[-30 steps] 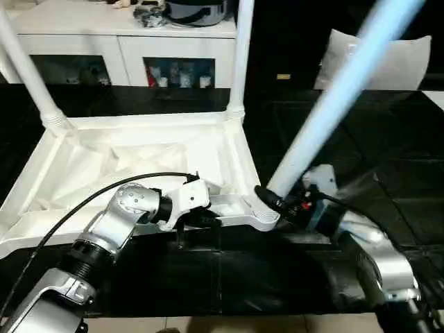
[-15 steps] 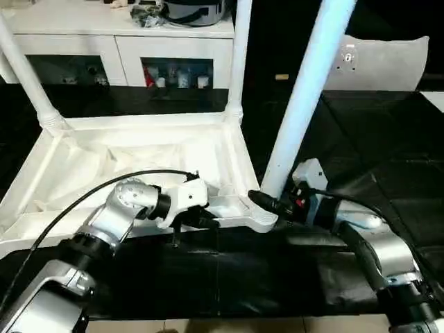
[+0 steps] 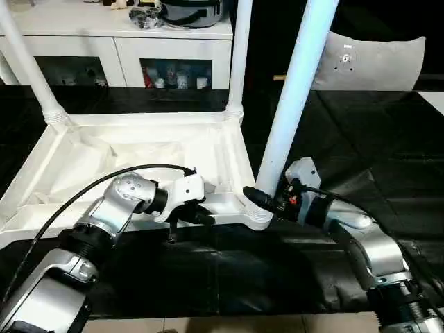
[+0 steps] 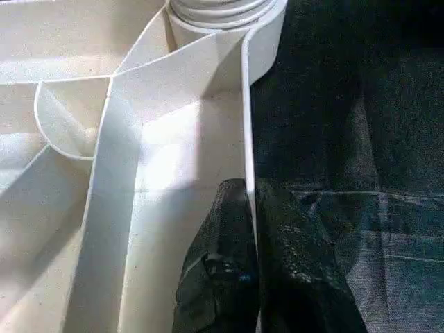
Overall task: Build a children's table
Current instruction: Insert table leg to table base
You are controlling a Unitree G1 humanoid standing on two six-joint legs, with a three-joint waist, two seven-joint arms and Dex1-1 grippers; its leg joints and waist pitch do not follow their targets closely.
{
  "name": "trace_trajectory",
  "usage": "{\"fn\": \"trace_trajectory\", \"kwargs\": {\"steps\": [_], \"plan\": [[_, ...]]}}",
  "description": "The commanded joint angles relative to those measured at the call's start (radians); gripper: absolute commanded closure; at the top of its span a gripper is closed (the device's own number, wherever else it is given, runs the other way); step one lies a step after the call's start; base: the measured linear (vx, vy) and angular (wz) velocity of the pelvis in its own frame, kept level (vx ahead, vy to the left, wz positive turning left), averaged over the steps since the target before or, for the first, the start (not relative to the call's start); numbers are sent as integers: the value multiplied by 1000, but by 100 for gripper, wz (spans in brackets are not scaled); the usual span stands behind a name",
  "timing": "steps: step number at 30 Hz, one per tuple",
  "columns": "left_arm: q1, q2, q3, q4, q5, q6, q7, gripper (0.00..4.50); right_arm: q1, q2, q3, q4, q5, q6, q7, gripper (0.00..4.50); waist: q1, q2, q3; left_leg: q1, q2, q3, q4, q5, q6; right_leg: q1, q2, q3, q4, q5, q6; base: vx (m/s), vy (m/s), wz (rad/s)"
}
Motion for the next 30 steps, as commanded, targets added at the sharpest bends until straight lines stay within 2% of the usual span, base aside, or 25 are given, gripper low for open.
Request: {"fn": "trace_trajectory", "kwargs": {"steps": [1,2,3,5,6,7,8,9,10,12,15,16,19,20,23,28,30], "plan": [[38,11,37,-127,-11,55,39,450,52,21,62,106,-55,107,-62,261,3,15,-25,4,84,-52,-104,-427,-68,8,-105,52,-101,-377,-192,0,0,0],[53,14,38,-148,-11,68,47,450,49,27,57,108,-59,110,-78,261,3,15,-25,4,84,-52,-104,-427,-68,8,-105,52,-101,-377,-192,0,0,0],[110,0,57,-259,-21,153,104,450,39,47,44,118,-66,116,-122,261,-4,12,-26,4,86,-52,-105,-434,-73,7,-105,54,-98,-380,-195,0,0,0],[196,-31,84,-429,-32,289,196,450,24,78,25,137,-74,121,-184,261,-11,14,-20,0,81,-52,-106,-431,-67,3,-99,49,-103,-402,-189,0,0,0],[223,-43,92,-481,-33,330,226,450,19,89,17,144,-74,123,-201,261,-20,14,-22,-7,83,-56,-108,-417,-70,10,-101,49,-97,-388,-193,0,0,0],[239,-52,96,-510,-31,354,245,450,16,97,12,150,-73,125,-211,261,-22,14,-23,-11,81,-56,-108,-403,-66,14,-99,46,-99,-383,-190,0,0,0],[239,-52,96,-510,-31,354,245,450,16,97,12,150,-73,125,-211,261,-20,16,-24,-9,80,-54,-107,-393,-62,12,-97,46,-101,-377,-186,0,0,0],[273,-71,101,-568,-30,394,277,450,7,110,2,164,-70,126,-232,261,-22,13,-31,-3,78,-48,-103,-359,-55,13,-92,48,-99,-298,-198,0,0,0],[292,-84,103,-608,-27,421,299,450,-3,118,-5,181,-69,124,-245,261,-23,9,-31,-5,79,-46,-104,-336,-50,15,-92,47,-97,-253,-210,0,0,0],[312,-106,101,-667,-20,466,328,450,-21,129,-14,208,-73,118,-263,261,-20,6,-28,-2,73,-37,-96,-308,-21,12,-90,49,-104,-247,-217,0,0,0],[304,-113,89,-689,-3,490,341,450,-33,136,-17,220,-72,117,-270,261,-10,7,-29,-1,71,-34,-95,-276,-10,13,-89,49,-108,-258,-204,0,0,0],[299,-114,79,-696,7,500,345,450,-37,139,-16,223,-73,117,-274,261,-7,4,-29,-1,73,-34,-95,-264,-9,14,-87,48,-107,-240,-200,0,0,0],[283,-111,52,-709,36,535,363,450,-49,153,-15,235,-73,127,-278,261,-9,13,-28,2,75,-35,-99,-283,-22,12,-83,44,-105,-213,-203,0,0,0],[282,-110,50,-714,39,545,367,450,-52,156,-15,240,-74,128,-280,261,-9,13,-28,2,75,-35,-99,-283,-22,12,-83,44,-105,-213,-203,0,0,0],[286,-108,41,-739,39,572,376,450,-64,159,-11,261,-85,115,-281,261,-13,18,-25,3,73,-38,-101,-338,-39,11,-86,44,-109,-286,-194,0,0,0],[286,-101,23,-735,69,577,400,450,-80,169,-17,298,-80,102,-279,261,-16,16,-23,5,73,-42,-102,-372,-44,5,-86,45,-116,-355,-173,0,0,0],[285,-102,23,-733,72,578,403,450,-81,170,-19,300,-79,102,-278,205,-16,17,-22,5,73,-42,-103,-374,-45,4,-86,45,-116,-354,-173,0,0,0]]}}
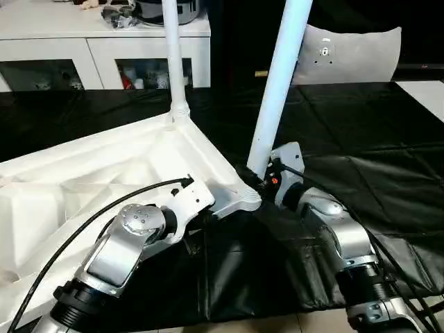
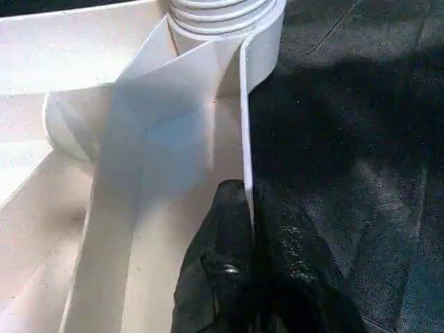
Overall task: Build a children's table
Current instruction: Insert table leg to table base, then rotate leg to tighten
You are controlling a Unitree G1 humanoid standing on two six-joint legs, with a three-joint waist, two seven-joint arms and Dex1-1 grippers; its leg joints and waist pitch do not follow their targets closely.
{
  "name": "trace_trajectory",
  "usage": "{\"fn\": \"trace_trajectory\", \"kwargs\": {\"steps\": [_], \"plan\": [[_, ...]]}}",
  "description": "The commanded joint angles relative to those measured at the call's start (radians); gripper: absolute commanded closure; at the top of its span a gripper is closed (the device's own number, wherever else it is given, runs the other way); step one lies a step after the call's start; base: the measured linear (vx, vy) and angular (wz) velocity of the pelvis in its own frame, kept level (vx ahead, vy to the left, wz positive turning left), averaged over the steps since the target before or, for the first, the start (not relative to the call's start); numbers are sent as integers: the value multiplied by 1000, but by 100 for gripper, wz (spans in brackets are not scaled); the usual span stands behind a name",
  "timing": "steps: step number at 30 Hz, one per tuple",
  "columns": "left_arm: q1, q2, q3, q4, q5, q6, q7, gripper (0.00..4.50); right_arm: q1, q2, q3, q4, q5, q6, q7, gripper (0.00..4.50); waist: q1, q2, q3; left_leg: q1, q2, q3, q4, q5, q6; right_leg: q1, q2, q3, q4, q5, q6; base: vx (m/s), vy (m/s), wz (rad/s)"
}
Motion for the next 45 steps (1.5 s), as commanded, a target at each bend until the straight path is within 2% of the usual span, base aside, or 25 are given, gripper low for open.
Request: {"fn": "trace_trajectory", "kwargs": {"steps": [1,2,3,4,5,6,9,12,13,16,18,19,23,30,36,38,41,45], "plan": [[-31,-13,-35,-59,-6,-27,-15,450,42,10,14,166,-24,80,-35,205,8,15,-24,1,70,-41,-87,-368,-31,7,-89,52,-102,-364,-168,0,0,0],[-31,-13,-34,-58,-5,-28,-14,450,42,11,14,167,-24,79,-35,205,8,15,-24,1,70,-41,-87,-368,-31,7,-89,52,-102,-364,-168,0,0,0],[-36,-6,-37,-39,7,-43,-11,450,41,11,12,172,-24,72,-33,173,14,17,-29,6,72,-37,-84,-352,-31,3,-91,54,-104,-340,-175,0,0,0],[-40,4,-44,-25,17,-51,-9,450,40,11,11,175,-25,69,-29,164,15,16,-31,2,71,-37,-84,-319,-29,11,-84,53,-94,-261,-184,0,0,0],[-44,12,-49,-11,25,-59,-8,450,40,11,10,175,-24,68,-25,164,16,16,-31,0,70,-36,-84,-301,-23,12,-82,51,-91,-217,-191,0,0,0],[-47,18,-53,-1,31,-65,-8,450,40,10,9,176,-23,67,-22,164,17,16,-32,0,69,-34,-82,-293,-21,13,-82,50,-90,-200,-195,0,0,0],[-56,29,-54,25,34,-84,-12,450,42,5,10,174,-24,56,-8,128,22,16,-34,-3,68,-31,-78,-242,-8,21,-84,48,-82,-116,-216,0,0,0],[-75,41,-49,67,35,-113,-20,450,56,-7,15,147,-10,53,32,114,26,20,-33,-2,66,-29,-76,-245,-5,22,-84,48,-86,-133,-222,0,0,0],[-91,48,-46,105,37,-140,-23,450,74,-20,21,115,-12,27,51,93,30,17,-32,-1,69,-29,-78,-249,-5,23,-85,47,-85,-152,-212,0,0,0],[-110,56,-46,155,36,-177,-28,450,96,-34,20,70,-12,4,60,68,38,19,-31,0,69,-28,-77,-251,-5,21,-88,47,-91,-191,-196,0,0,0],[-113,59,-48,165,35,-187,-30,450,101,-39,22,61,-13,2,65,60,38,19,-32,-1,70,-29,-78,-249,-7,23,-88,47,-89,-190,-195,0,0,0],[-123,65,-53,202,35,-221,-44,450,122,-61,30,31,-22,-23,84,38,38,22,-32,-2,70,-29,-78,-232,-7,23,-87,45,-88,-165,-194,0,0,0],[-144,83,-71,277,34,-310,-89,450,170,-121,21,-38,3,-32,164,6,38,18,-35,-5,71,-29,-74,-206,9,30,-88,43,-82,-106,-200,0,0,0],[-168,112,-105,369,34,-448,-166,450,202,-231,-20,-88,39,-48,272,6,38,17,-34,-5,72,-28,-71,-212,24,31,-91,42,-86,-152,-206,0,0,0],[-196,144,-147,435,53,-555,-255,450,162,-320,-41,-89,66,-88,395,6,39,13,-41,-8,72,-25,-59,-132,60,39,-91,35,-71,-27,-243,0,0,0],[-204,154,-157,445,46,-591,-294,450,141,-335,-30,-73,49,-128,419,6,38,12,-43,-9,72,-24,-56,-113,69,39,-92,35,-68,-1,-252,0,0,0],[-211,163,-166,450,36,-629,-341,450,122,-350,-9,-76,61,-127,482,6,40,12,-46,-8,74,-23,-53,-88,83,41,-91,32,-60,53,-273,0,0,0],[-218,171,-178,442,13,-671,-400,450,101,-369,33,-76,58,-125,553,6,52,13,-47,-6,77,-21,-50,-76,98,40,-91,31,-54,90,-284,0,0,0]]}}
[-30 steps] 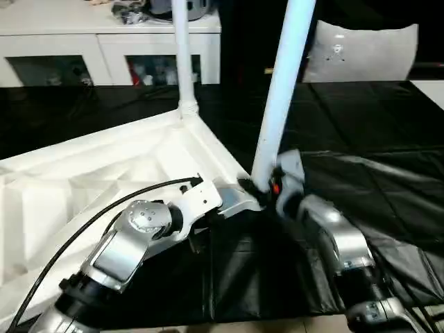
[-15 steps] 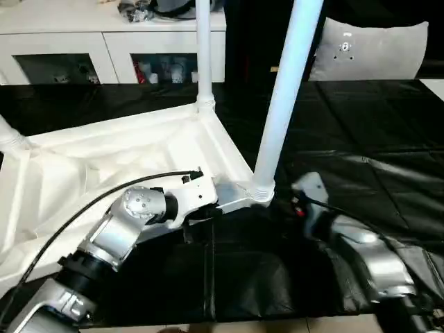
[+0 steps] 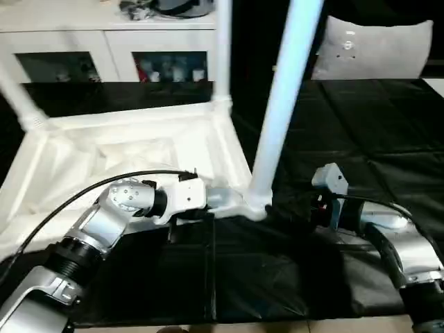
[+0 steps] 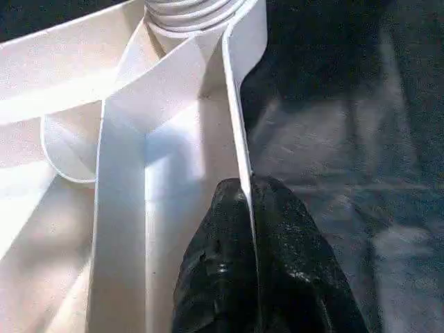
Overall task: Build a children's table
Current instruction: Rotate leg to tighten
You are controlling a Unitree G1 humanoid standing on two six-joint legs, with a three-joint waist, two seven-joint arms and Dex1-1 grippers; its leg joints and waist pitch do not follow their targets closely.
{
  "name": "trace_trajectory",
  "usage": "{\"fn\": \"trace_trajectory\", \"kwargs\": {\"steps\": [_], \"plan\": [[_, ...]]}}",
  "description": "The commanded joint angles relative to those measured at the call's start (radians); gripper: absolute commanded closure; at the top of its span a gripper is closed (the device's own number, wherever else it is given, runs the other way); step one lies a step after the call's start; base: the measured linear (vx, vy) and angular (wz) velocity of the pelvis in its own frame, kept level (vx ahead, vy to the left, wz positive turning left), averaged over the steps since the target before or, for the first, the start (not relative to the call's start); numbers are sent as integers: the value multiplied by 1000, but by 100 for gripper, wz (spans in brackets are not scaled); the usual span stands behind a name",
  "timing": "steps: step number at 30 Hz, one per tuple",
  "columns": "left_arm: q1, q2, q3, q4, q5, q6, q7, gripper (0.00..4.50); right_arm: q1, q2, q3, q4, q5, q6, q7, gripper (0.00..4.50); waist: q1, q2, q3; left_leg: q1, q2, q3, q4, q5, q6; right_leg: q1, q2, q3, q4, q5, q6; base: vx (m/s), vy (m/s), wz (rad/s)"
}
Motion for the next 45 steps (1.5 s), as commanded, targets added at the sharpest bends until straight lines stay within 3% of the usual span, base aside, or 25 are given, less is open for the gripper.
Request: {"fn": "trace_trajectory", "kwargs": {"steps": [1,4,9,19,26,29,31,33,34,36,37,38,39,40,41,45], "plan": [[8,13,-77,6,29,-31,-72,450,-23,-9,26,5,-4,-3,41,6,3,-2,-56,5,71,-20,-53,-82,93,44,-91,47,-53,86,-277,0,0,0],[3,16,-87,0,26,-55,-109,450,-55,2,42,49,-8,-7,73,6,10,-4,-55,6,72,-19,-54,-96,81,42,-91,46,-52,52,-279,0,0,0],[0,11,-88,4,35,-78,-126,450,-90,14,56,100,-7,-2,110,51,15,-3,-56,7,73,-19,-54,-113,59,41,-92,46,-52,29,-273,0,0,0],[-2,8,-89,23,50,-91,-126,450,-107,17,69,138,-14,-1,144,126,21,-5,-63,0,71,-19,-45,-53,83,43,-90,43,-39,116,-279,0,0,0],[12,-1,-77,24,39,-78,-111,450,-96,20,70,140,2,13,153,174,24,-6,-62,1,71,-18,-45,-74,75,41,-91,43,-43,70,-274,0,0,0],[70,-31,-36,-79,-27,59,-72,450,-55,49,70,105,14,70,113,176,24,-15,-60,0,72,-17,-46,-66,77,41,-93,44,-41,69,-277,0,0,0],[90,-49,-22,-120,-53,111,-50,450,-41,68,73,94,8,94,77,176,25,-11,-59,0,72,-18,-47,-74,75,38,-92,44,-44,48,-270,0,0,0],[103,-76,-7,-154,-70,166,-13,450,-36,98,77,99,-17,101,13,176,17,-15,-58,0,73,-17,-50,-83,68,37,-91,45,-44,32,-269,0,0,0],[115,-133,16,-189,-86,241,64,450,-35,162,74,116,-44,123,-104,176,8,-9,-52,2,72,-18,-55,-112,47,34,-92,46,-52,-23,-266,0,0,0],[117,-159,25,-198,-90,266,97,450,-38,191,70,125,-50,137,-152,176,4,-11,-49,1,69,-20,-57,-133,39,32,-91,45,-58,-62,-262,0,0,0],[117,-240,35,-195,-67,317,196,450,-61,291,38,165,-45,160,-295,177,-12,-9,-42,1,67,-22,-66,-201,3,34,-92,45,-70,-217,-232,-55,6,-8],[117,-243,34,-195,-65,318,198,450,-63,296,38,168,-47,160,-303,177,-21,-13,-36,7,64,-28,-70,-269,-21,30,-96,43,-85,-351,-202,-55,6,-8],[121,-265,23,-205,-46,337,215,450,-76,336,29,187,-62,164,-371,177,-23,-5,-37,12,63,-30,-69,-290,-29,29,-99,45,-89,-391,-187,0,0,0],[117,-291,18,-201,-27,352,247,450,-90,366,20,207,-72,176,-426,177,-34,-8,-36,9,64,-34,-74,-311,-37,29,-97,47,-92,-410,-172,0,0,0],[113,-309,14,-198,-14,362,270,450,-99,387,13,221,-78,185,-462,177,-41,-5,-35,13,65,-34,-76,-340,-43,23,-94,48,-95,-427,-164,0,0,0],[93,-344,10,-190,21,394,326,450,-114,414,-2,266,-117,184,-554,177,-45,-5,-36,16,63,-33,-71,-338,-32,17,-95,52,-102,-428,-154,0,0,0]]}}
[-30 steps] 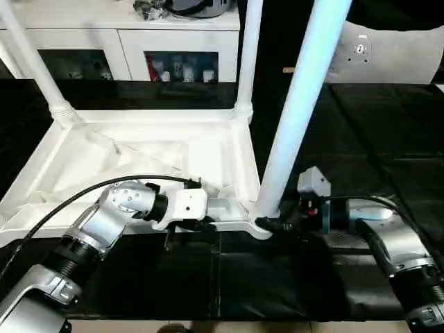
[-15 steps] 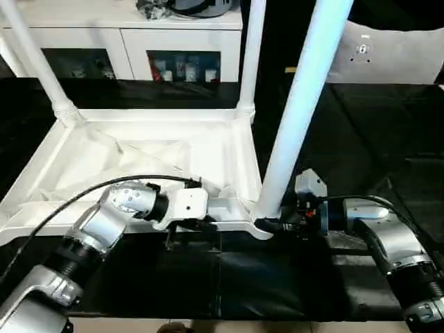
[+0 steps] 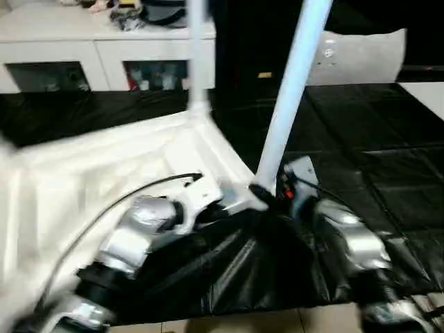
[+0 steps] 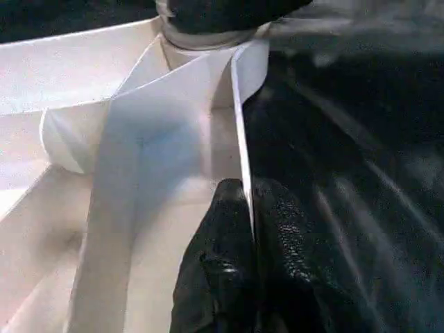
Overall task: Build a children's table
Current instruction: Rotate leg to tighten
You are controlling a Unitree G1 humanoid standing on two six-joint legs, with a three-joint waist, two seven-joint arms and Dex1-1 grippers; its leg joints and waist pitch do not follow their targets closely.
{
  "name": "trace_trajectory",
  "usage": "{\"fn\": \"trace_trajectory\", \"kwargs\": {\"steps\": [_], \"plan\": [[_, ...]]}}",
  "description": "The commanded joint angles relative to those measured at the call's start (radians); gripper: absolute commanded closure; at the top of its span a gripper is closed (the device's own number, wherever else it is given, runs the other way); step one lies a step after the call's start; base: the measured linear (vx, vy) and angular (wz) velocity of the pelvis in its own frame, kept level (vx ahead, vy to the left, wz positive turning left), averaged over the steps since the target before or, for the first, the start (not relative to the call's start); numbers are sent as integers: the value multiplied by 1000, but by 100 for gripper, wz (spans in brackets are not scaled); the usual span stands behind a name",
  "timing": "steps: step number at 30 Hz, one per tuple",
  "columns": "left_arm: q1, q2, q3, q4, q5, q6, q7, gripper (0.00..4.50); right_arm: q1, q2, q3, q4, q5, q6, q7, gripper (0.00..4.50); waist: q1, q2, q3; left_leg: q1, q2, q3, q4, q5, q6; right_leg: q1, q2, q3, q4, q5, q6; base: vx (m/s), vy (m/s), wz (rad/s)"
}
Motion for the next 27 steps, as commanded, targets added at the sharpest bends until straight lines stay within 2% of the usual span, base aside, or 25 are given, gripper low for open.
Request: {"fn": "trace_trajectory", "kwargs": {"steps": [1,3,6,8,12,14,15,17,19,20,23,25,27], "plan": [[-32,-56,-100,-43,-11,-21,-16,450,12,56,79,68,-15,35,-5,177,4,2,-29,3,58,-36,-89,-335,-23,11,-92,52,-113,-430,-150,0,0,0],[-36,-41,-100,-33,9,-29,-12,450,22,55,57,66,-10,18,-5,107,6,3,-31,6,61,-36,-89,-341,-21,8,-91,53,-112,-408,-149,0,0,0],[-37,-18,-95,-23,31,-37,-13,450,39,40,44,48,-8,-13,8,97,7,6,-34,4,63,-36,-92,-332,-21,11,-89,53,-108,-340,-164,0,0,0],[-39,-5,-90,-13,43,-41,-9,450,53,31,32,22,5,-30,28,72,8,7,-37,-1,63,-33,-92,-291,-13,17,-86,52,-98,-231,-190,0,0,0],[-49,24,-73,16,49,-69,-16,450,95,-27,10,-56,42,-55,115,41,16,10,-39,1,64,-29,-88,-268,6,19,-88,54,-99,-191,-197,0,0,0],[-53,41,-70,29,44,-90,-31,450,118,-68,10,-91,52,-81,173,25,31,6,-43,-4,63,-26,-82,-206,26,28,-89,53,-94,-126,-200,0,0,0],[-55,49,-71,34,43,-101,-38,450,125,-82,11,-102,55,-90,193,18,35,12,-45,-6,63,-26,-79,-173,35,29,-90,52,-88,-76,-210,0,0,0],[-56,73,-75,50,34,-145,-72,450,149,-137,10,-139,72,-130,280,5,39,8,-50,-9,63,-26,-74,-133,54,34,-88,49,-81,-2,-219,0,0,0],[-57,79,-75,56,29,-160,-84,450,155,-156,9,-149,75,-143,307,5,42,8,-54,-13,62,-26,-69,-96,72,37,-88,48,-72,67,-228,0,0,0],[-55,85,-72,60,14,-180,-110,450,157,-184,-4,-154,85,-152,339,5,44,10,-57,-17,60,-26,-64,-49,96,36,-87,44,-64,141,-245,0,0,0],[-51,118,-84,65,-11,-235,-192,450,152,-269,-27,-159,110,-173,441,5,47,9,-55,-15,63,-24,-63,-82,108,36,-89,42,-67,104,-258,0,0,0],[-53,136,-95,76,-12,-259,-222,450,150,-308,-20,-167,114,-177,493,5,52,11,-52,-13,65,-23,-64,-93,110,34,-87,42,-70,75,-255,0,0,0],[-62,173,-122,95,-6,-303,-281,450,133,-369,6,-154,81,-239,559,5,57,8,-52,-12,67,-23,-64,-106,108,33,-89,41,-70,46,-253,0,0,0]]}}
